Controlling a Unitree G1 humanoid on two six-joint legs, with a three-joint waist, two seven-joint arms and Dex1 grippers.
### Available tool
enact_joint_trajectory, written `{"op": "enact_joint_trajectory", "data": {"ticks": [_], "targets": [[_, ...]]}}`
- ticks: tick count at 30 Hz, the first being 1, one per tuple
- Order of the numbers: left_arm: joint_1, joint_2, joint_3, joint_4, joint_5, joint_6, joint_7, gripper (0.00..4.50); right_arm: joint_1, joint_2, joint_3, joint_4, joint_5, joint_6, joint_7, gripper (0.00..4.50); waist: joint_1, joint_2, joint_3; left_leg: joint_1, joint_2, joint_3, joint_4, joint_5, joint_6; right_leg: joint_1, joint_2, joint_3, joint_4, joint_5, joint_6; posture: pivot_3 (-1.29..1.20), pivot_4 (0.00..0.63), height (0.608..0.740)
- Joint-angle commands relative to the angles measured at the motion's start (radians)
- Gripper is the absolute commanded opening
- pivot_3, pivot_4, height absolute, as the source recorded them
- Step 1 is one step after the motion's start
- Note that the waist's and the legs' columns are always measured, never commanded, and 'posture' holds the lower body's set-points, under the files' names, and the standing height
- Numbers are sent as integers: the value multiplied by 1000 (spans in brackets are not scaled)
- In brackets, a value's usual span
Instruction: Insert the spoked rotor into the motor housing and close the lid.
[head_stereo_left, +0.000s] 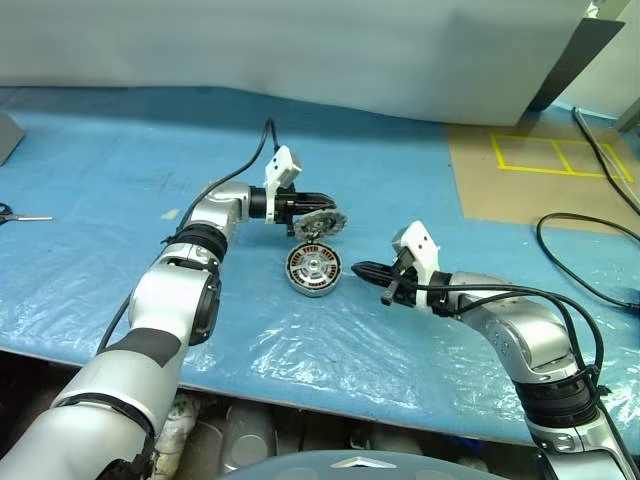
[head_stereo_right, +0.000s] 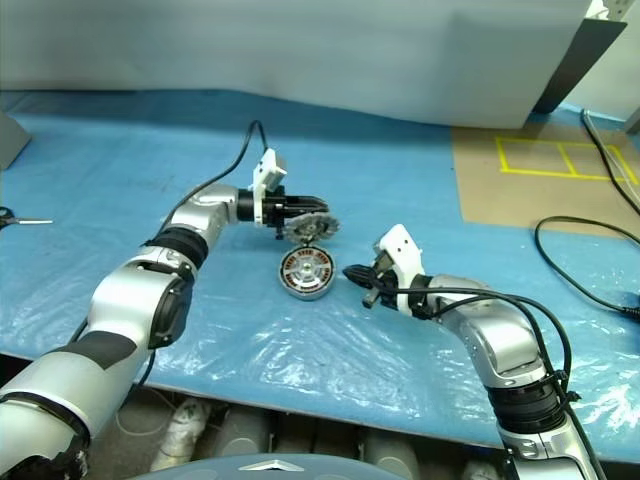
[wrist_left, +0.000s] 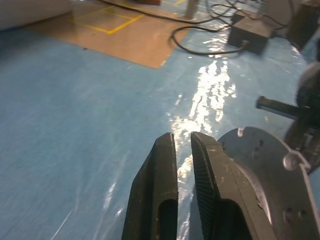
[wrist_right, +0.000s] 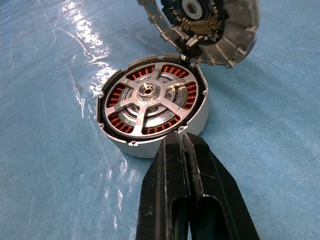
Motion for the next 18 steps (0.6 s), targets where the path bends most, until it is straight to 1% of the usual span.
{"op": "enact_joint_trajectory", "data": {"ticks": [1, 4, 9, 12, 18], "targets": [[-1, 11, -9, -66, -4, -26, -102, 544, -1, -5, -10, -27, 15, -10, -3, 0, 1, 0, 0, 0, 0, 0, 0, 0, 0, 0, 0, 0, 0, 0, 0, 0, 150, 740], [38, 20, -42, -107, 13, -53, -169, 544, -7, -3, -8, -19, 13, -13, -4, 0, 1, 0, 0, 0, 0, 0, 0, 0, 0, 0, 0, 0, 0, 0, 0, 0, 150, 740], [154, 56, -179, -217, -1, -111, -183, 544, -11, 2, 3, -15, 9, -19, -6, 0, 0, 0, 0, 1, 0, 0, 0, 0, 0, 0, 0, 0, 0, 0, 0, 0, 150, 740], [190, 60, -201, -236, 1, -115, -183, 544, -11, 1, 5, -15, 10, -20, -4, 0, 2, 0, 0, 0, 1, 0, 0, 0, 0, 0, 0, -1, 0, 0, 0, 0, 150, 740], [225, 55, -210, -266, 6, -133, -183, 544, -13, -39, 20, -14, -12, -42, 21, 0, 6, 0, 0, 1, 0, 1, 0, 0, 1, 1, -2, 0, 1, 0, 0, 0, 150, 740]]}}
